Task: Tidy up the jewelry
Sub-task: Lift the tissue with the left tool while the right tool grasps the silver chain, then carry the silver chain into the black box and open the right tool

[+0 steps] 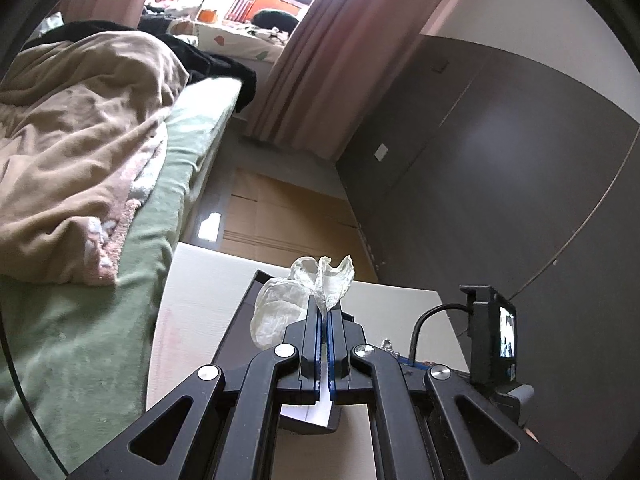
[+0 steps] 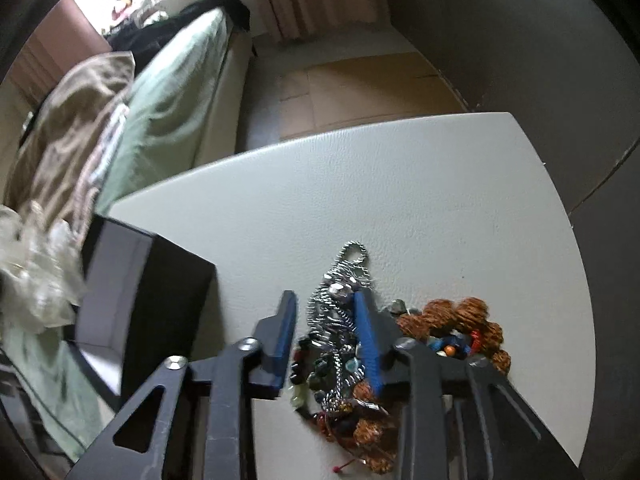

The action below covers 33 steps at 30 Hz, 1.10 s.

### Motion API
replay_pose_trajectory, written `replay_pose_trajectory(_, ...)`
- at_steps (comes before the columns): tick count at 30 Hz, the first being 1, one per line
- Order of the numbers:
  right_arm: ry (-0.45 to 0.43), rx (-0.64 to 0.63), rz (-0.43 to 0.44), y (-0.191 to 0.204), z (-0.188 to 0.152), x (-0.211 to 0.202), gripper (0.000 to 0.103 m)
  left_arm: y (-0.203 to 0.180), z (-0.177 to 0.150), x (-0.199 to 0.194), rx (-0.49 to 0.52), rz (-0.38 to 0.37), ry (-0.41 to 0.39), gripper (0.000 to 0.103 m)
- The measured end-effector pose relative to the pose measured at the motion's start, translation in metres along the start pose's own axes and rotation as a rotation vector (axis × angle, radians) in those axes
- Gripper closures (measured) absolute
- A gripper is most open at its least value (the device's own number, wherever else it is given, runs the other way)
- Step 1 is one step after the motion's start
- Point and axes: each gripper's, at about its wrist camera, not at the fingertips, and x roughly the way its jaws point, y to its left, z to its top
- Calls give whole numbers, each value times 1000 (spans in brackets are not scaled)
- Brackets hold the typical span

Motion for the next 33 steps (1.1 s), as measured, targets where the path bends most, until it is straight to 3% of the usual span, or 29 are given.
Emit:
replay_pose_trajectory(3,-9,4,-24,-2,1,-1,86,1,0,-4,-2,5,-3,102)
replay_pose_trajectory(12,-79,104,187,-28,1,-33,87,4,-1,-13,-6,9,-12,102)
replay_pose_trajectory(17,-160,99,239,-25,-2,-66,87,8,1,-18,-12,6,-21,102)
replay_pose_trajectory(33,-422,-33,307,36,17,-207,87,29,14,-42,-75,-30,-79,102)
